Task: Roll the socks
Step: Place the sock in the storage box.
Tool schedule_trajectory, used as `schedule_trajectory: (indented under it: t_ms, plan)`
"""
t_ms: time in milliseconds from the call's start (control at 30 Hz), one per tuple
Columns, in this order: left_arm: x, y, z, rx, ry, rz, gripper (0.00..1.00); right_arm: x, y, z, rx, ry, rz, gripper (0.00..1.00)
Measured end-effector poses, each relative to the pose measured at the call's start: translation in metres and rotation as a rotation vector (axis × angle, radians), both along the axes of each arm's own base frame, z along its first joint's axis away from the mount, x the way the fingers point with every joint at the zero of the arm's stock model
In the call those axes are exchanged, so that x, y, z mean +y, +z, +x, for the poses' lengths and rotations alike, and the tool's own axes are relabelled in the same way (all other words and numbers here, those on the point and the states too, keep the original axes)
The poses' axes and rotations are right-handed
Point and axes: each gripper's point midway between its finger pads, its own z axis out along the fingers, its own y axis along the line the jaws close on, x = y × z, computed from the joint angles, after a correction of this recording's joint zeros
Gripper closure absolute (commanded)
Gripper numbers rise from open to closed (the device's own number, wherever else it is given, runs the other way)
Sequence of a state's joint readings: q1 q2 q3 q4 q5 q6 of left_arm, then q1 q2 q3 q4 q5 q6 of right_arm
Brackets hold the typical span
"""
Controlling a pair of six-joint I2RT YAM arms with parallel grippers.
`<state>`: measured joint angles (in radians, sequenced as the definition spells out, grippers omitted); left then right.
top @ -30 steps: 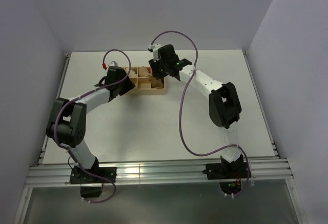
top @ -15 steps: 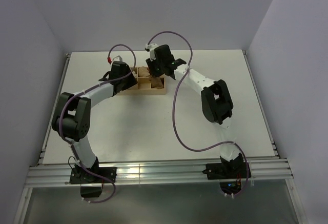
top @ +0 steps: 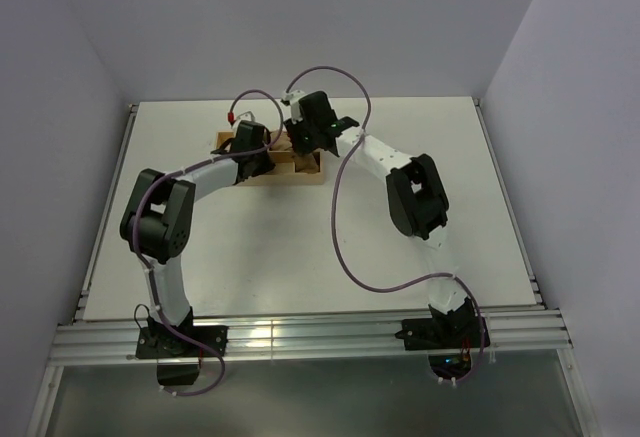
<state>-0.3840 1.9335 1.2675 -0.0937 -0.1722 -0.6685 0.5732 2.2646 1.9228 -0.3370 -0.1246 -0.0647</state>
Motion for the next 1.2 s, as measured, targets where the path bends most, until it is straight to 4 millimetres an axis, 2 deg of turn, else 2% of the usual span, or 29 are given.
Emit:
schedule_trajectory:
  t_ms: [133, 233, 333, 667, 1200]
  plan:
    - [-0.003, -0.002, 0.0, -0.002, 0.0, 0.016, 0.87, 0.0, -0.016, 0.001, 0.018, 0.005, -0.018, 0.69]
    - [-0.002, -0.002, 0.0, -0.006, 0.003, 0.026, 0.96, 0.0, -0.014, 0.0, 0.023, 0.008, -0.024, 0.74]
    - [-0.003, -0.002, 0.0, -0.006, 0.007, 0.025, 1.0, -0.003, -0.016, -0.003, 0.04, 0.009, -0.037, 0.78]
    - [-0.003, -0.002, 0.0, -0.005, 0.013, 0.018, 1.0, -0.006, -0.02, -0.011, 0.077, 0.026, -0.059, 0.79]
    - [-0.005, -0.002, 0.0, -0.001, 0.011, 0.006, 1.0, -0.001, -0.029, -0.012, 0.136, 0.038, -0.065, 0.79]
